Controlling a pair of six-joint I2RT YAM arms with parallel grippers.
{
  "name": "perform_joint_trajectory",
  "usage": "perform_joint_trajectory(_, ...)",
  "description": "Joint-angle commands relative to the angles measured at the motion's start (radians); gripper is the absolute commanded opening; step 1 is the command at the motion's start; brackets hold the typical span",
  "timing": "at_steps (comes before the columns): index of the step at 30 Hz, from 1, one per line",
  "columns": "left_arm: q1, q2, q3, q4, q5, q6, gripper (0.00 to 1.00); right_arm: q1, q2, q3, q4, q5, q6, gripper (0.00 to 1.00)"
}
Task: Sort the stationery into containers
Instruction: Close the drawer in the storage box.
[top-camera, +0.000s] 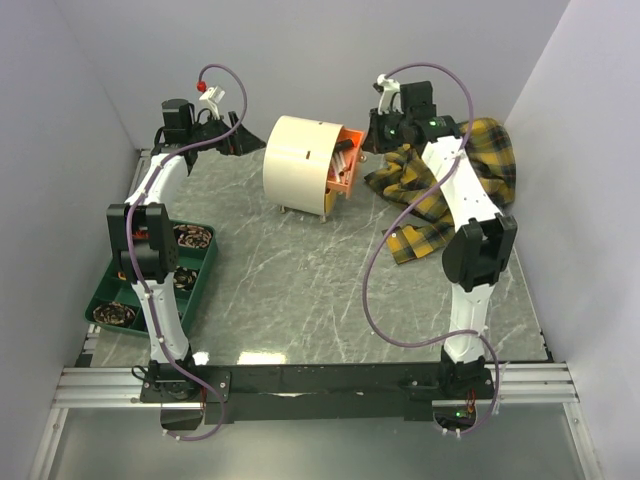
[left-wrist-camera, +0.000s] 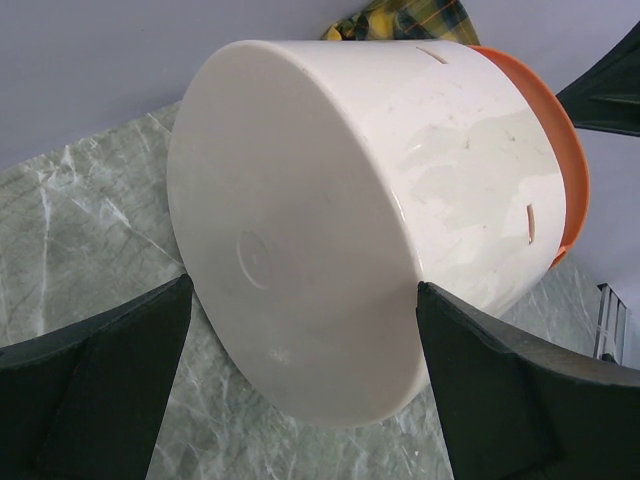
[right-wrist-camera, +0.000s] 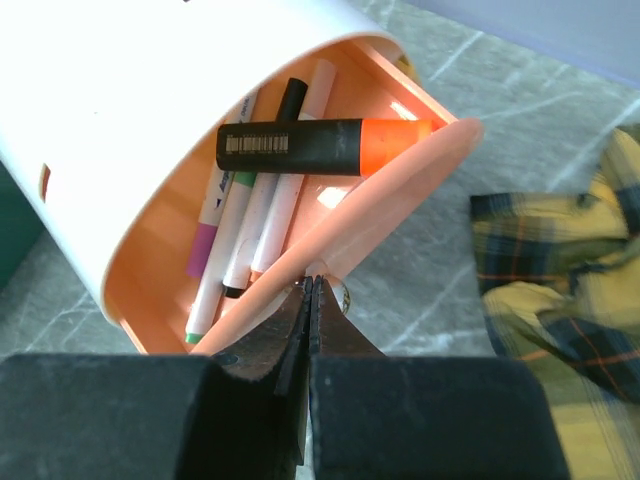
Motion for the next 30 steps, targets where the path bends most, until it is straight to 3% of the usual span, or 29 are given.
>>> perform_joint_trajectory(1, -0.026, 0.004, 0.036, 0.031, 0.027, 0.004, 0.99, 0.036, 0.047, 0.059, 0.027, -0.023, 0.043, 0.02)
perform_joint_trajectory(18, -0.026, -0.007, 0.025, 0.018, 0.015, 0.02, 0.99, 0.127, 0.135, 0.134, 0.072, -0.042, 0.086, 0.07)
perform_joint_trajectory(21, -0.02, -0.034, 0.031, -0.028, -0.06, 0.049, 0.99, 0.128, 0.121, 0.134, 0.044, -0.022, 0.069, 0.1)
perform_joint_trajectory(26, 0.045, -0.194, -0.093, -0.105, -0.364, 0.16, 0.99, 0.054, 0.011, -0.002, 0.038, 0.026, 0.026, 0.36)
perform_joint_trajectory(30, 0.043, -0.378, -0.299, -0.125, -0.418, 0.282, 0.99, -0.025, 0.004, -0.036, 0.035, 0.047, 0.029, 0.47)
